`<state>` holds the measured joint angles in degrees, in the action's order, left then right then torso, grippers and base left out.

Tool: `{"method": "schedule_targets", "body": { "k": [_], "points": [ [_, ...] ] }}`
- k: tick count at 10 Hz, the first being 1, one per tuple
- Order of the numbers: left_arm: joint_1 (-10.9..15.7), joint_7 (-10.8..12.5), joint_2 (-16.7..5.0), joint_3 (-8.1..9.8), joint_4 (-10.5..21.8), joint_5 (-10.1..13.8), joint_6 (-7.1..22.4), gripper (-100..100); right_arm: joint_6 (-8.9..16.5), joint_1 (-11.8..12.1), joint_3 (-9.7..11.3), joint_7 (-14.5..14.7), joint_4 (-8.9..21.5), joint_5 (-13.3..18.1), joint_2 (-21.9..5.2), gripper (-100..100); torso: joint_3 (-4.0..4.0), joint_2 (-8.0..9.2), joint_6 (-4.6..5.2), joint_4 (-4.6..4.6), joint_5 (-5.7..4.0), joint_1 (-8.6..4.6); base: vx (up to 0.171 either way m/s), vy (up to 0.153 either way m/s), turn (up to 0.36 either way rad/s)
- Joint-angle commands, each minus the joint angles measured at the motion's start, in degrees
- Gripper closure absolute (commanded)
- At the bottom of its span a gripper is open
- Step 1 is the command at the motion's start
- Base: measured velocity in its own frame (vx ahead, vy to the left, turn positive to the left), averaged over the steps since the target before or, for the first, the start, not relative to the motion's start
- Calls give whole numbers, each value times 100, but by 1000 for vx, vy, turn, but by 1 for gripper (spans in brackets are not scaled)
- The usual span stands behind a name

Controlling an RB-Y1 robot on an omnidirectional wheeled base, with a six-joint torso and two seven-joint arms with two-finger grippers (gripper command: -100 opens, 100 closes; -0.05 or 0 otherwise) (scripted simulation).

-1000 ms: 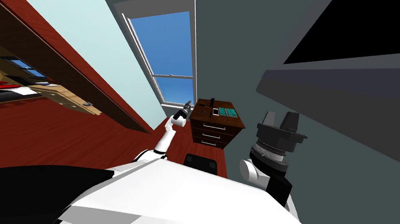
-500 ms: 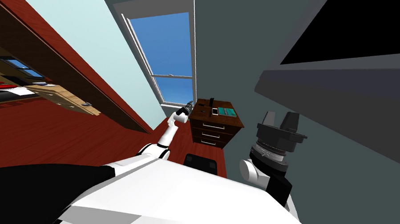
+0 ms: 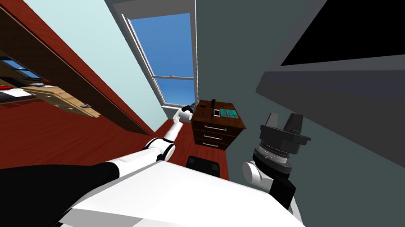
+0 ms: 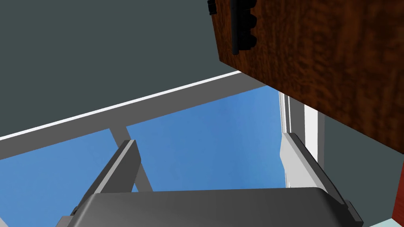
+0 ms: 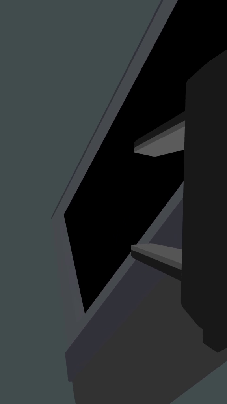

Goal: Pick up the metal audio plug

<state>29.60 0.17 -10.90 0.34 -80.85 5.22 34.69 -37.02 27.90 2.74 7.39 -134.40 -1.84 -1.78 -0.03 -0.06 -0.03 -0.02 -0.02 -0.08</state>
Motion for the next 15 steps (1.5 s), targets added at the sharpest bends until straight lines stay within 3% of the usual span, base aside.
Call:
{"method": "schedule_targets", "body": {
  "k": [1, 2, 3, 10, 12, 13, 14, 15],
  "points": [
    [97, -2, -11, 1, 131, 18, 159, -100, 0, 0, 0, 0, 0, 0, 0, 0, 0, 0, 0, 0, 0, 0, 3, -8, -1],
    [358, 3, -32, 20, 376, 74, 395, -100, 0, 0, 0, 0, 0, 0, 0, 0, 1, 2, -1, 0, 1, 4, 9, -16, -15],
    [423, 3, -32, 20, 484, 74, 507, -100, 0, 0, 0, 0, 0, 0, 0, 0, 0, 0, 0, 0, 1, 2, 11, -17, -9],
    [1532, 43, -116, 125, 1695, 295, 1665, -100, 0, 0, 0, 0, 0, 0, 0, 0, -7, -11, -1, -4, -1, -5, 35, -30, -10],
    [1594, 43, -116, 125, 1911, 295, 1822, -100, 0, 0, 0, 0, 0, 0, 0, 0, -8, -12, -1, -4, -1, -6, 34, -24, 0],
    [1848, 57, -138, 156, 2116, 349, 2095, -100, 0, 0, 0, 0, 0, 0, 0, 0, -5, -7, -2, -3, 1, 2, 35, -24, -10],
    [1848, 57, -138, 156, 2264, 349, 2126, -100, 0, 0, 0, 0, 0, 0, 0, 0, -5, -9, -1, -2, 0, -2, 44, -27, -6],
    [2084, 72, -162, 189, 2451, 402, 2367, -100, 0, 0, 0, 0, 0, 0, 0, 0, -7, -11, -2, -4, 0, -2, 67, -33, -7]
  ]
}}
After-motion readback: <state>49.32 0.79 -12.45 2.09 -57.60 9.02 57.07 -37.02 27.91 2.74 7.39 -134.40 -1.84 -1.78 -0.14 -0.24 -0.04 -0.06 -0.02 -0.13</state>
